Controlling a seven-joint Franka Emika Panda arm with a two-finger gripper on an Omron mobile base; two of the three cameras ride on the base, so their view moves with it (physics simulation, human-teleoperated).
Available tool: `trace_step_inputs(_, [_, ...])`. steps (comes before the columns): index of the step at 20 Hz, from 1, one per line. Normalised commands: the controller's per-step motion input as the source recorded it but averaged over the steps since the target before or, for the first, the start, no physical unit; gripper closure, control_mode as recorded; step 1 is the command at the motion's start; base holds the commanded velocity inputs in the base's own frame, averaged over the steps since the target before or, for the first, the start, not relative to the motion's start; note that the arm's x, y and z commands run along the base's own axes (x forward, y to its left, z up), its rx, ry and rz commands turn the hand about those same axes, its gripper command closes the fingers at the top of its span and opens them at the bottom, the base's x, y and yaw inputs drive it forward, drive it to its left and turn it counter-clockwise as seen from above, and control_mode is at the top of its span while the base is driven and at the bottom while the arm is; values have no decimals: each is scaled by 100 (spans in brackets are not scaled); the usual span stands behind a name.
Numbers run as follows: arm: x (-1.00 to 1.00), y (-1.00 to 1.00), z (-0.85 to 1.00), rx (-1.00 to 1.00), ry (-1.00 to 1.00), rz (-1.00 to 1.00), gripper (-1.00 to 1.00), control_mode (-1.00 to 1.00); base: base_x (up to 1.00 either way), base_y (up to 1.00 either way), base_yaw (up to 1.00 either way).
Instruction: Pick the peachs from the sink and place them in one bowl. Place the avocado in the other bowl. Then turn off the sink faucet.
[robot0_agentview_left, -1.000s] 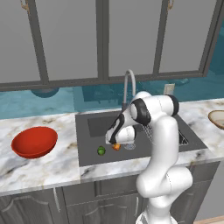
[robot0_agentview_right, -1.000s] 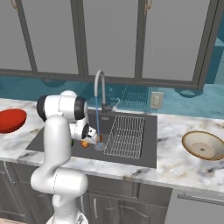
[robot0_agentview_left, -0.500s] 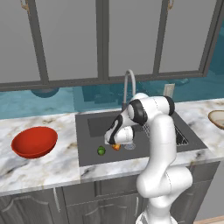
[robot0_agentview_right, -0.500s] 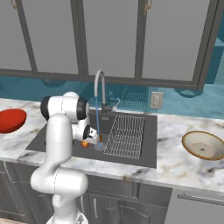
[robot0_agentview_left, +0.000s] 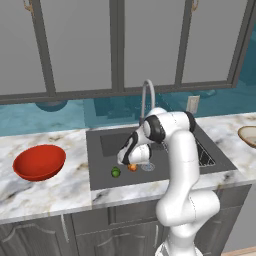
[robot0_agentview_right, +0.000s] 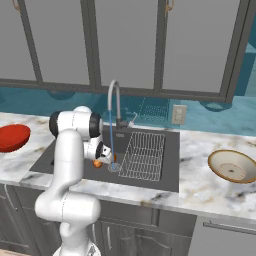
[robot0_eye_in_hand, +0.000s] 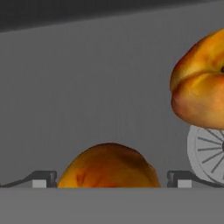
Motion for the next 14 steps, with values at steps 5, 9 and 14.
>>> trace_step_inputs(5, [4,3,-26,0,0,0,100,-100,0,0,0])
trace_step_inputs(9, [0,1,-8,0,0,0,100,-100,0,0,0])
trace_step_inputs(14, [-3,0,-1,0,0,0,100,-100,0,0,0])
